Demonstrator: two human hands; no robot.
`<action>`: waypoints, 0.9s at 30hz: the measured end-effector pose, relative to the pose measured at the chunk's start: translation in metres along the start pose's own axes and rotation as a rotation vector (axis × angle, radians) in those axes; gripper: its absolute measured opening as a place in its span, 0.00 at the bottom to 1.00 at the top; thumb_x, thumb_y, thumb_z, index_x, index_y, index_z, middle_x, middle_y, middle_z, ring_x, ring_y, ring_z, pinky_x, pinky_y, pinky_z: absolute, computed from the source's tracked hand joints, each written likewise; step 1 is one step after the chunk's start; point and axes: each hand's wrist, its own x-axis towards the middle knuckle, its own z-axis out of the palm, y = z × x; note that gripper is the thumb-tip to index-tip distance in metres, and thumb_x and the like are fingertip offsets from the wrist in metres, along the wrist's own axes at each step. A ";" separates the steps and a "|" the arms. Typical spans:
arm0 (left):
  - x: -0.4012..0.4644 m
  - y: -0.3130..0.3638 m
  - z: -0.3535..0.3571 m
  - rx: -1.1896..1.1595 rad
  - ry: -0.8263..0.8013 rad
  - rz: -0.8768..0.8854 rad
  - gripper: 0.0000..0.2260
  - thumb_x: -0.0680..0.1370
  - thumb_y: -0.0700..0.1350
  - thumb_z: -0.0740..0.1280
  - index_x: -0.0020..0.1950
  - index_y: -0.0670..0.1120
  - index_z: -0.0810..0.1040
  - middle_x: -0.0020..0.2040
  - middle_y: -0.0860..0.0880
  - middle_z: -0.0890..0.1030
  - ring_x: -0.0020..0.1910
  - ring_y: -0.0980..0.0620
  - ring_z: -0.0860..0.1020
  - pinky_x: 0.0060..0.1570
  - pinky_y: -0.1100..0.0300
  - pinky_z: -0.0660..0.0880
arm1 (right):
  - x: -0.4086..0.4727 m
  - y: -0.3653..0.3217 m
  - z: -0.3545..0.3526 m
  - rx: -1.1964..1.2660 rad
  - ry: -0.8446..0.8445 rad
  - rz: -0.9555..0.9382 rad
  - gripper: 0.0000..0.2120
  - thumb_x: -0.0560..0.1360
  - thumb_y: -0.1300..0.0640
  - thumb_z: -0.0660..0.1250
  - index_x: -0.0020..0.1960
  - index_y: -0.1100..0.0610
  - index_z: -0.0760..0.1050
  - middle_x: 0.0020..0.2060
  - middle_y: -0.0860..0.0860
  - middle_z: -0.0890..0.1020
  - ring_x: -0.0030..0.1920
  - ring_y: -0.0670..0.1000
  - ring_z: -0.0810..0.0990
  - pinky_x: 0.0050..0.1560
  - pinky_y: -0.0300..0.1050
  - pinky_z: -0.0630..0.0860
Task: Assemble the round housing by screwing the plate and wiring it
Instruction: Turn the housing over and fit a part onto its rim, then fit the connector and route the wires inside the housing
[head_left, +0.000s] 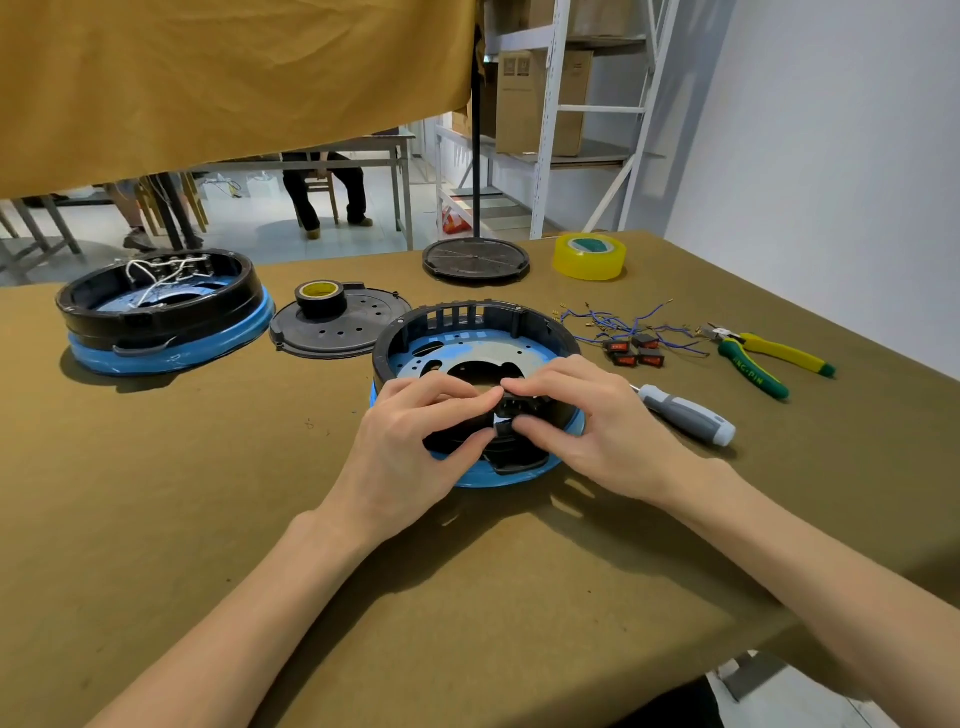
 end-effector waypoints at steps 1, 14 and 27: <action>0.000 0.000 0.000 0.000 0.001 -0.003 0.18 0.76 0.48 0.72 0.66 0.50 0.81 0.57 0.55 0.82 0.56 0.63 0.77 0.61 0.52 0.76 | 0.002 0.000 -0.001 0.005 -0.015 -0.001 0.18 0.78 0.56 0.73 0.67 0.52 0.80 0.55 0.46 0.83 0.57 0.46 0.77 0.58 0.50 0.76; 0.004 0.004 0.004 -0.090 0.083 -0.077 0.16 0.76 0.47 0.73 0.63 0.46 0.84 0.56 0.52 0.84 0.57 0.58 0.80 0.58 0.52 0.77 | 0.011 0.004 0.005 0.234 0.047 0.103 0.19 0.74 0.60 0.78 0.64 0.51 0.83 0.52 0.41 0.86 0.55 0.46 0.81 0.54 0.34 0.73; 0.001 0.004 0.003 0.009 -0.026 -0.048 0.14 0.76 0.52 0.73 0.59 0.49 0.85 0.56 0.53 0.84 0.57 0.57 0.79 0.61 0.55 0.74 | 0.002 0.002 0.009 0.052 -0.024 0.057 0.15 0.76 0.51 0.75 0.62 0.50 0.82 0.52 0.43 0.84 0.57 0.45 0.78 0.59 0.43 0.71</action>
